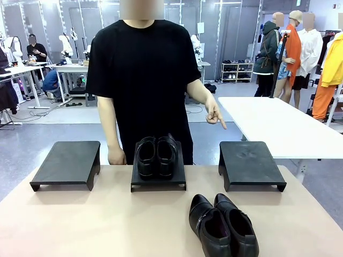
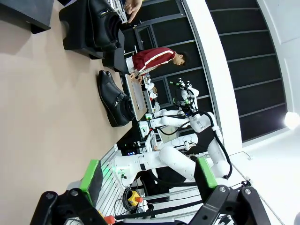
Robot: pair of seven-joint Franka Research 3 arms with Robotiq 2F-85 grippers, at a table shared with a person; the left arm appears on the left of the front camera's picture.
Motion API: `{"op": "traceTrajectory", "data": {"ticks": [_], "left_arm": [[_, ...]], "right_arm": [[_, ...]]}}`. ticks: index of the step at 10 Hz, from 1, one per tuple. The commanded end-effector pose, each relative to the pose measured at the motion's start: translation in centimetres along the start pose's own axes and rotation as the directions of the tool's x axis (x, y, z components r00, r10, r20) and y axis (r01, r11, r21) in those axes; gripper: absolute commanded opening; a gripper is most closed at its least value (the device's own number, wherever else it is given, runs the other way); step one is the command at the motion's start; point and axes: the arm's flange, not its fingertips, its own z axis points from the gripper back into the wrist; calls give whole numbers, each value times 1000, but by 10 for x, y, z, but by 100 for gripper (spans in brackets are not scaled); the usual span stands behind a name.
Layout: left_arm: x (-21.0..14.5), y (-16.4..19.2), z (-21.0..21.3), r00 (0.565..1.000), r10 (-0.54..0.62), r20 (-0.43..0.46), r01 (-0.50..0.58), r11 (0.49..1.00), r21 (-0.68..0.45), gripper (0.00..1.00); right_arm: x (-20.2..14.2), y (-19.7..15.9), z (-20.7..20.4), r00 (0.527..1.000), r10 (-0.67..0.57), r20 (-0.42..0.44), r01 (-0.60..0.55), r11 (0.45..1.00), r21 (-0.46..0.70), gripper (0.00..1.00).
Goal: Place the shoes on the stand as instructed by the person.
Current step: Pick up another pair of Shoes and place it on the Shoes Stand indicated by the person.
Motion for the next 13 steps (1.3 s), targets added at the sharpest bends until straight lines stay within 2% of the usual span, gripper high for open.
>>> {"op": "traceTrajectory", "data": {"ticks": [1,4,7,10,13], "left_arm": [[-4,-2,0,1000,-14,-4,14,1000,-15,100],[-4,-2,0,1000,-14,-4,14,1000,-15,100],[-4,-2,0,1000,-14,-4,14,1000,-15,100],[-4,-2,0,1000,-14,-4,14,1000,-15,100],[-4,-2,0,1000,-14,-4,14,1000,-15,100]], "right_arm": [[1,50,-33,987,60,-148,-74,993,-89,100],[-8,118,-110,933,132,-335,-200,963,-178,100],[-44,165,-185,832,197,-519,-374,890,-261,100],[-85,176,-238,778,198,-596,-472,810,-348,100],[-132,152,-290,748,176,-640,-538,726,-429,100]]}}
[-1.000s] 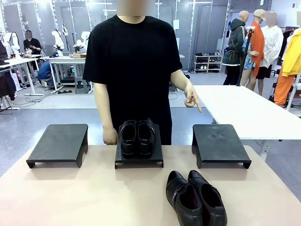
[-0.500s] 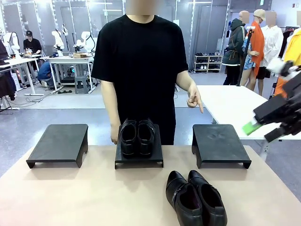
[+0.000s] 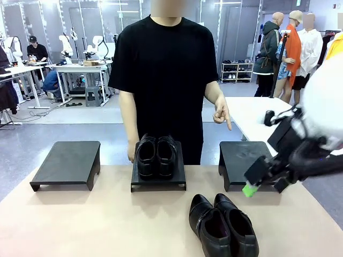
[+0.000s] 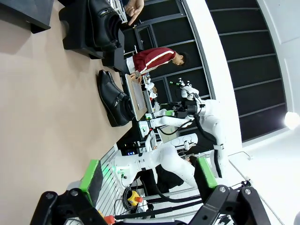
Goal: Place the shoes on the stand as instructed by the person.
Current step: Pick up another pair of Shoes and place it on the Shoes Stand indicated by the person.
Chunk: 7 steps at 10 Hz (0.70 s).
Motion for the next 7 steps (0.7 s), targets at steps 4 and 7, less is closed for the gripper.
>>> {"op": "traceTrajectory", "data": {"ticks": [4,7], "left_arm": [[-3,-2,1,1000,-15,-3,15,1000,-14,100],[-3,-2,1,1000,-15,-3,15,1000,-14,100]], "right_arm": [[0,15,-80,998,-65,-18,63,994,-88,100],[1,11,-118,994,-81,-73,75,993,-86,100]]}}
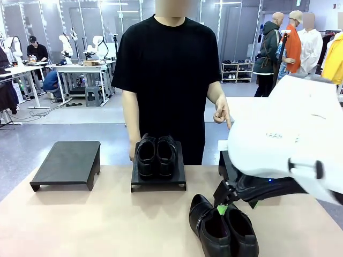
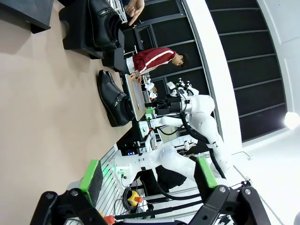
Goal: Place the shoes on the stand as instructed by the person.
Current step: Pick up another pair of Shoes and place it on the Shoes Stand indicated by the person.
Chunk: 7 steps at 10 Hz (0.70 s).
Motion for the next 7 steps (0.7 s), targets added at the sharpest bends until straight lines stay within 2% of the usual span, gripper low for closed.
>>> {"op": "traceTrajectory", "data": {"ticks": [1,4,7], "left_arm": [[-3,-2,0,1000,-15,-4,15,1000,-14,100],[-3,-2,0,1000,-15,-4,15,1000,-14,100],[-3,-2,0,1000,-15,-4,15,1000,-14,100]], "right_arm": [[-22,-11,-38,999,-29,-21,29,1000,0,100],[-17,-10,-66,997,-33,-70,34,999,19,100],[-10,-14,-85,996,-52,-71,52,999,4,100]]}}
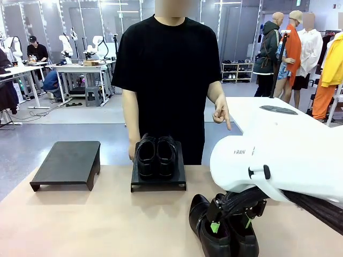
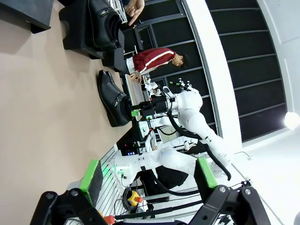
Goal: Place the shoes on the stand as instructed by the person.
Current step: Pick up another pair of Shoes and place it on the Shoes Stand indicated by the person.
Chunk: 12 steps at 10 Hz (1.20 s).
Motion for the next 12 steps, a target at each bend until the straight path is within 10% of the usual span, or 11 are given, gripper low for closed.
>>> {"op": "traceTrajectory", "data": {"ticks": [1,5,8,12], "left_arm": [[-3,-2,0,1000,-15,-4,15,1000,-14,100],[-3,-2,0,1000,-15,-4,15,1000,-14,100],[-3,-2,0,1000,-15,-4,15,1000,-14,100],[-3,-2,0,1000,-15,-4,15,1000,-14,100]], "right_arm": [[-15,-12,-28,1000,-6,10,6,1000,5,100],[-13,-14,-55,999,-27,-29,26,1000,-13,100],[-14,-10,-64,1000,23,-5,-23,997,-80,7],[-15,-12,-60,1000,19,6,-19,996,-91,2]]}}
